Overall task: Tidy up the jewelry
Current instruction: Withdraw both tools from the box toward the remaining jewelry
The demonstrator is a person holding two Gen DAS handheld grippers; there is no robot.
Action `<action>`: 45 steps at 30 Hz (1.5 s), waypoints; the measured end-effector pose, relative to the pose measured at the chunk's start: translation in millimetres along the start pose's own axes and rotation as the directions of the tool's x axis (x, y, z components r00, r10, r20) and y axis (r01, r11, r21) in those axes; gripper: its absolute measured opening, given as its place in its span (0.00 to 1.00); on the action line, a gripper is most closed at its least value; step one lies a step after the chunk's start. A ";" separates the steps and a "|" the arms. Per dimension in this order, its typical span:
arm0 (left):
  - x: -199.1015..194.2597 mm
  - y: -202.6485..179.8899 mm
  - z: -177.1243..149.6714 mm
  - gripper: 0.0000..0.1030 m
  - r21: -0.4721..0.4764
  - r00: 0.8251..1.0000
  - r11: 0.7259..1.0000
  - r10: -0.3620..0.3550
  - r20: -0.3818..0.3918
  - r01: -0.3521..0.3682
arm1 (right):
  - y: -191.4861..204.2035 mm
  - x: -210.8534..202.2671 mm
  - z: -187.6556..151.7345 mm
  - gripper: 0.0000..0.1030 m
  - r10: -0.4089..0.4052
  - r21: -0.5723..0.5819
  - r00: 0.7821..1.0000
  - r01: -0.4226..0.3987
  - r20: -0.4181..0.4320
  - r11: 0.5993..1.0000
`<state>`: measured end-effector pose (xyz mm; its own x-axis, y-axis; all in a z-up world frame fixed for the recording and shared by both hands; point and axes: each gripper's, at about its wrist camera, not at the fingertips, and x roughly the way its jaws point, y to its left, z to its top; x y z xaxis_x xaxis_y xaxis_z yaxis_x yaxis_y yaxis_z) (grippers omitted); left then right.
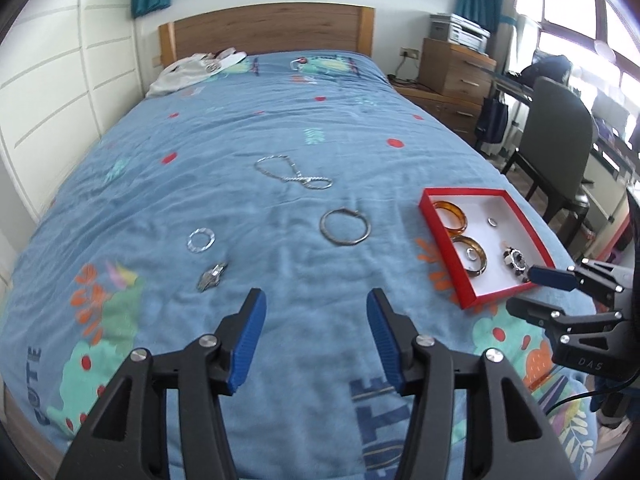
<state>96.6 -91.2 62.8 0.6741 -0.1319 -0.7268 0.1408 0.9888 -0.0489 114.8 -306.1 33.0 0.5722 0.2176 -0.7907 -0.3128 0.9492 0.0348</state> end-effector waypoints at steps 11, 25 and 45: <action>-1.6 54.3 -20.1 0.50 -0.113 0.999 0.993 -0.043 -0.019 0.040 | 40.7 11.3 3.4 0.51 0.032 -0.022 0.999 -0.032 -0.019 0.999; 29.4 105.3 -33.9 0.50 -0.191 0.996 0.982 0.001 -0.084 -0.017 | 73.4 53.6 19.0 0.51 0.094 -0.046 0.993 -0.097 -0.066 0.994; 82.6 164.6 -38.7 0.50 -0.235 0.990 0.971 0.021 -0.143 -0.054 | 87.1 115.4 43.6 0.51 0.129 -0.049 0.984 -0.136 -0.119 0.990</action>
<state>147.4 63.4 -31.8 0.5665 -0.0999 -0.8180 -0.0702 0.9832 -0.1687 186.6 -188.4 -28.6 0.4324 0.3094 -0.8469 -0.4246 0.8985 0.1114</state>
